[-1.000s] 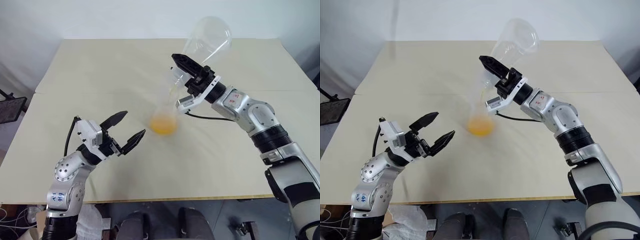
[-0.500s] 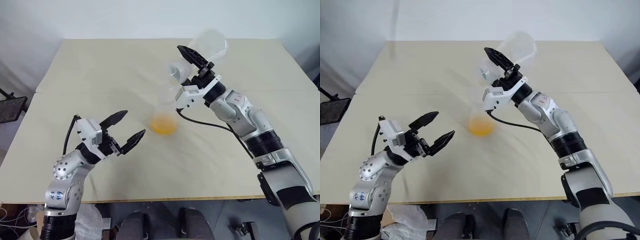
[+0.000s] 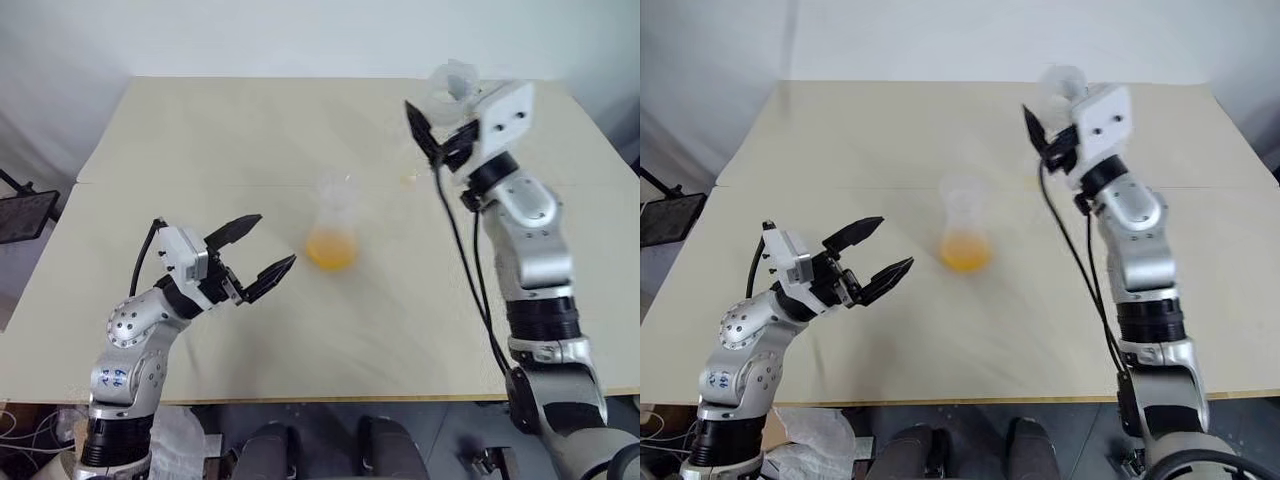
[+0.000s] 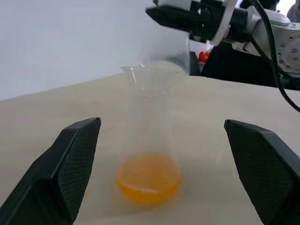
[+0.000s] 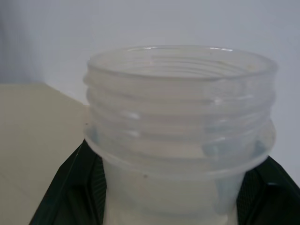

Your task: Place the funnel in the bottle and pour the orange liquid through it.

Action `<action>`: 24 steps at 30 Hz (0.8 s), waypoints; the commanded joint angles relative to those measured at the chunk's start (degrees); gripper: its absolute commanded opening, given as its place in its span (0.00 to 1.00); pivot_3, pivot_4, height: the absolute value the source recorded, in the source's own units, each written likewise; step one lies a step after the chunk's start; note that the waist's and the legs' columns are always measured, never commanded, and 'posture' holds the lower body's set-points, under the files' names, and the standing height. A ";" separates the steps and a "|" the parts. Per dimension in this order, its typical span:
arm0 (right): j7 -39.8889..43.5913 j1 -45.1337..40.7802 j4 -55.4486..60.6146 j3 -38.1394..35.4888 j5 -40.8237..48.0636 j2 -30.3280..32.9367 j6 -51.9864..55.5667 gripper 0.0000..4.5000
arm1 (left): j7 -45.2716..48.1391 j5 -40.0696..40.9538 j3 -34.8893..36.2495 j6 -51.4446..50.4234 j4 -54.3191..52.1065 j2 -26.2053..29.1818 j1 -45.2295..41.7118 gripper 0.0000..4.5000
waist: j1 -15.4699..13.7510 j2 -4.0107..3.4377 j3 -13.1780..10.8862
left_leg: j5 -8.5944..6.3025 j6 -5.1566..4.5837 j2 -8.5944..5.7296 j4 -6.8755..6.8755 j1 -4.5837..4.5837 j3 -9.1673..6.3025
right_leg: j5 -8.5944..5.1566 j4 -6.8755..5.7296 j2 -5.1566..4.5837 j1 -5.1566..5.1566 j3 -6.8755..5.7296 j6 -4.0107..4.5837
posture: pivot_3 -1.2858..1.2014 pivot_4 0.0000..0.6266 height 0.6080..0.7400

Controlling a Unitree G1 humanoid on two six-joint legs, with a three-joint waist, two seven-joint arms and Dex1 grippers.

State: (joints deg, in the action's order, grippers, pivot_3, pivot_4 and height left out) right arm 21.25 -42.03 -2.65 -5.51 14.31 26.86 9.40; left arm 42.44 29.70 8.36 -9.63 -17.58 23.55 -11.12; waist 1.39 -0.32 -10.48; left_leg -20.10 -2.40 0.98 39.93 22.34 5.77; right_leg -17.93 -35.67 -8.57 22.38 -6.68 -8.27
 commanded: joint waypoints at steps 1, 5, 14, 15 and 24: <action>-1.90 4.14 6.73 -7.46 3.83 3.17 8.03 0.61 | 1.88 1.28 -0.72 0.13 0.79 0.40 -2.00 1.00 | 0.04 0.00 0.00 | 0.00 0.00 0.00 -0.02 0.00 0.01 | 0.00 0.00 0.00 0.02 0.00 0.00 | 0.52 0.24 1.00; -2.65 8.95 7.17 -13.91 8.66 4.39 15.08 0.61 | 3.17 1.30 -1.53 -0.09 2.34 0.27 -3.96 1.00 | -0.03 0.00 0.00 | 0.00 0.00 0.00 -0.04 0.02 0.05 | 0.00 0.00 0.02 0.05 -0.01 0.00 | 0.52 0.24 1.00; 0.50 23.38 6.84 -21.53 8.54 4.11 6.64 0.61 | 5.39 1.55 -3.19 -0.75 5.01 -0.23 -7.13 1.00 | -1.09 0.00 0.00 | 0.00 0.00 -0.05 -0.04 -0.01 0.26 | 0.00 0.07 0.03 0.08 0.12 -0.01 | 0.52 0.24 1.00; 0.74 24.12 6.19 -21.51 8.13 3.97 5.22 0.61 | 5.59 1.50 -3.35 -0.78 5.19 -0.36 -7.35 1.00 | -1.18 0.00 0.00 | 0.00 0.00 -0.04 -0.03 -0.02 0.34 | 0.00 0.08 0.04 0.09 0.17 -0.01 | 0.52 0.24 1.00; -3.26 22.36 -6.43 -24.61 3.22 3.86 -13.52 0.61 | 5.99 1.17 -4.37 -0.74 5.90 -1.63 -8.59 1.00 | -1.26 0.00 0.00 | 0.01 0.00 -0.04 -0.01 -0.07 0.39 | 0.00 0.08 0.07 0.08 0.25 -0.01 | 0.52 0.24 1.00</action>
State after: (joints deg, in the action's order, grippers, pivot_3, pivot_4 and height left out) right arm 19.25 -17.68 -8.22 -27.82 18.42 29.93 0.85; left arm 48.20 29.90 4.02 -10.86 -10.58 22.37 -19.02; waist 0.13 -0.32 -10.48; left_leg -20.08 -2.40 0.94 39.93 22.27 6.17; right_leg -17.93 -35.59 -8.50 22.46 -6.42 -8.29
